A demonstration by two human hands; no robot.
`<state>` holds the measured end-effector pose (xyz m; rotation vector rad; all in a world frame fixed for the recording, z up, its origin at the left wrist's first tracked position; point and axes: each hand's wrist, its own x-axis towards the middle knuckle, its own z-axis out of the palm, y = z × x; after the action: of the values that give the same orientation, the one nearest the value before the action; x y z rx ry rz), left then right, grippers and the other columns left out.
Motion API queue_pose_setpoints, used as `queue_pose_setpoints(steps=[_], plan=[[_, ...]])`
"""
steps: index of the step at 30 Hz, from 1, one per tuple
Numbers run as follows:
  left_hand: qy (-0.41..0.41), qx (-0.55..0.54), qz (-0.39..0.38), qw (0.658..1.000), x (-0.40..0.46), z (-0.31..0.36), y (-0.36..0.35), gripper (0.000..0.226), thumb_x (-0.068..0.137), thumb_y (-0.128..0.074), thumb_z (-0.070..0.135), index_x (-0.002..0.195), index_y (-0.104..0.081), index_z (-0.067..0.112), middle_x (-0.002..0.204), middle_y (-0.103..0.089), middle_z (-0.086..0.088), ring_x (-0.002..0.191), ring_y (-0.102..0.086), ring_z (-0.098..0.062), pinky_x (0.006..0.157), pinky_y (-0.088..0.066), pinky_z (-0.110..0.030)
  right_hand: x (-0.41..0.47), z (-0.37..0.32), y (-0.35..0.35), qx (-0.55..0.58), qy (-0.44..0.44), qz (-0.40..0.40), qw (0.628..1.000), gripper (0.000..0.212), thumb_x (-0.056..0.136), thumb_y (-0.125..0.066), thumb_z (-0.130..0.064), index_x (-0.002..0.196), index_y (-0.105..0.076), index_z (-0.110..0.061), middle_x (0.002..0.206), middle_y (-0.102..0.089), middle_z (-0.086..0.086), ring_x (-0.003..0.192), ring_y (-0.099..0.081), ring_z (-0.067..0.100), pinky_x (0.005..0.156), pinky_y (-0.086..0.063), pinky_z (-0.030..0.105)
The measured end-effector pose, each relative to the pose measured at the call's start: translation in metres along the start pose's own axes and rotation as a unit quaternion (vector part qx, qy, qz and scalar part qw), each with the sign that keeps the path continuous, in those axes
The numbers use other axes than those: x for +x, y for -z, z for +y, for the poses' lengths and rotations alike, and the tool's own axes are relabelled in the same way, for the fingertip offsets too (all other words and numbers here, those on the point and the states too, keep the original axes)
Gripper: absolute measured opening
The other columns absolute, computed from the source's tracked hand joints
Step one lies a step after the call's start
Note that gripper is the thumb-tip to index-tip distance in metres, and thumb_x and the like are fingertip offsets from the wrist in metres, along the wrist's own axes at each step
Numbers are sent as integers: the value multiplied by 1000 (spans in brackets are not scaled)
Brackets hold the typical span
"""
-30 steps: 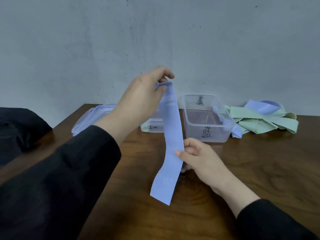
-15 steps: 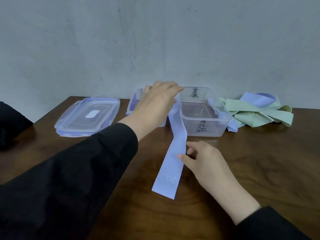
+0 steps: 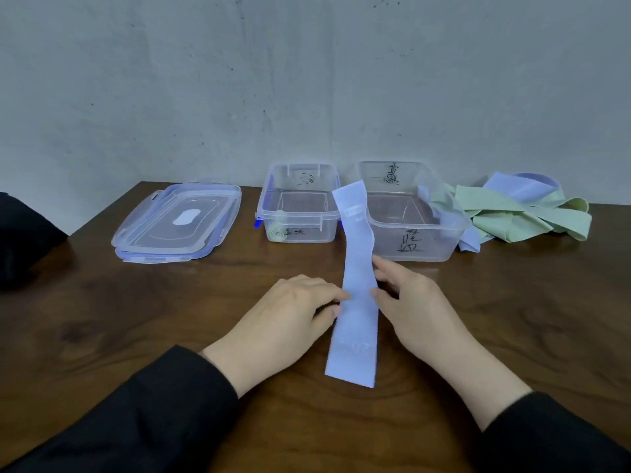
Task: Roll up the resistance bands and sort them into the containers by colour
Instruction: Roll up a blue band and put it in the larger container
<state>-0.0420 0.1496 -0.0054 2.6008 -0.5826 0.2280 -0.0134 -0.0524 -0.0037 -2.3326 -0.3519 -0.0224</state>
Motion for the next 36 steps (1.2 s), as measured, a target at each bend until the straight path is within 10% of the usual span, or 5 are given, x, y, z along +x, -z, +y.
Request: queue_pose_setpoints(steps=[7, 11, 17, 36], plan=[[-33, 8, -47, 998, -2, 4, 3, 20, 93, -59, 43, 111, -64, 37, 110, -52, 22, 103, -48, 0, 95, -38, -26, -4, 7, 6, -83, 33, 96, 991, 43, 87, -71, -31, 127, -56, -30, 112, -57, -12, 105, -52, 8, 94, -47, 34], [-73, -36, -40, 996, -14, 17, 13, 3, 92, -59, 36, 93, -62, 34, 99, -52, 18, 97, -52, -6, 88, -43, -28, -41, -5, 22, -11, 134, -48, 990, 10, 89, -69, -31, 83, -62, -27, 82, -59, -10, 80, -56, 13, 70, -43, 18], [-123, 17, -119, 985, -29, 25, 13, 16, 93, -53, 49, 89, -64, 37, 91, -47, 20, 91, -45, -4, 87, -37, -27, -64, 7, 29, -129, 192, -164, 959, 10, 92, -61, -46, 90, -63, -37, 102, -55, -21, 104, -52, 9, 96, -33, 18], [-73, 12, -101, 992, -25, 30, 11, 9, 89, -61, 31, 82, -58, 34, 83, -50, 17, 85, -48, -7, 80, -37, -22, -58, -1, 26, -124, 172, -157, 965, 7, 90, -58, -36, 86, -63, -38, 90, -55, -20, 95, -51, 6, 86, -30, 12]])
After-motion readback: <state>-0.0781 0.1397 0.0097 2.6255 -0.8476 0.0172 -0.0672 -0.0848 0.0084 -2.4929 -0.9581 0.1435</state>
